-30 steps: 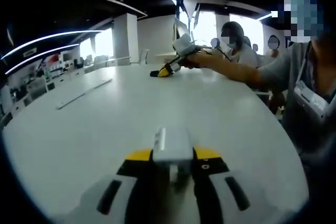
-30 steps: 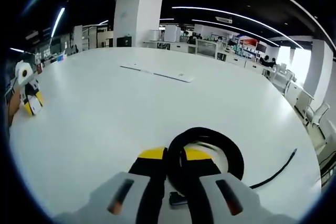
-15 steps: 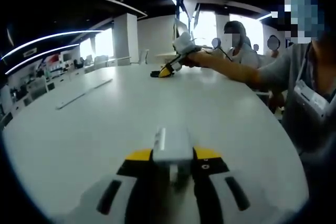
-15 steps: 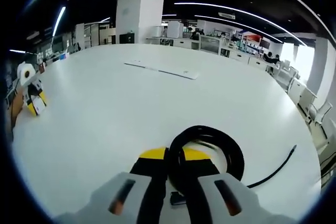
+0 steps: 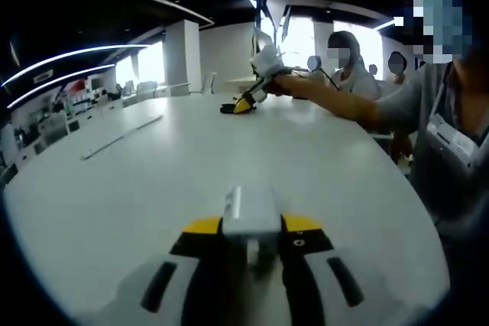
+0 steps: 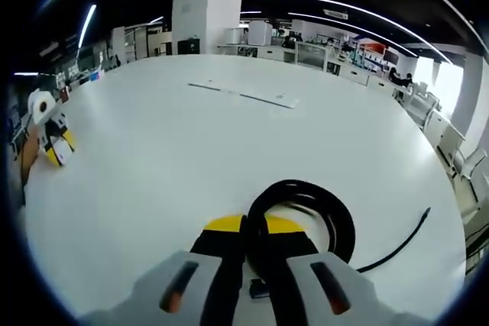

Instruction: Plug the desk Type‑C cable into the charger adapter.

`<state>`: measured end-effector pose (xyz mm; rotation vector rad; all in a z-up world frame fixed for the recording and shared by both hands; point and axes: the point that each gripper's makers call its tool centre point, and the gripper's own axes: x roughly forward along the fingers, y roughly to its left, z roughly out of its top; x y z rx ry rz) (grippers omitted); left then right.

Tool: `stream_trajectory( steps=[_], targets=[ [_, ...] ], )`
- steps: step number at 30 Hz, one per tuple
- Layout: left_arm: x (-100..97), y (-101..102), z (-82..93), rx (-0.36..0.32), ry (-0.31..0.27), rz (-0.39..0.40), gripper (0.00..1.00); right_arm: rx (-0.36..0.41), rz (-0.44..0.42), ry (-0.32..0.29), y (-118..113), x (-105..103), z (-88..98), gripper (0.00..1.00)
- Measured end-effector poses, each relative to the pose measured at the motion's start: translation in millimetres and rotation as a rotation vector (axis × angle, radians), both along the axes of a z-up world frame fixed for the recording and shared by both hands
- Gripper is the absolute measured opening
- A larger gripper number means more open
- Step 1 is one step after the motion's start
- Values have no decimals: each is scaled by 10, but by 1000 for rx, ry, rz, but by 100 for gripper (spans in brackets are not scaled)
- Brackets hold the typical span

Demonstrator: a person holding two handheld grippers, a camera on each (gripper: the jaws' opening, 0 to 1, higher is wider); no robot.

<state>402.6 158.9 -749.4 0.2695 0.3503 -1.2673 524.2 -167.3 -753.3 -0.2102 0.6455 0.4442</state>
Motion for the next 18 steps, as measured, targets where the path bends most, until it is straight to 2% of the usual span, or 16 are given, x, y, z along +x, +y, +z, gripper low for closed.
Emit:
stream_trajectory(
  steps=[11, 18],
  targets=[
    [-7, -9, 6, -2, -1, -2, 27, 11, 44, 75, 126, -178, -9, 6],
    [1, -5, 10, -3, -3, -3, 27, -19, 66, 87, 174, -230, -12, 6]
  ],
)
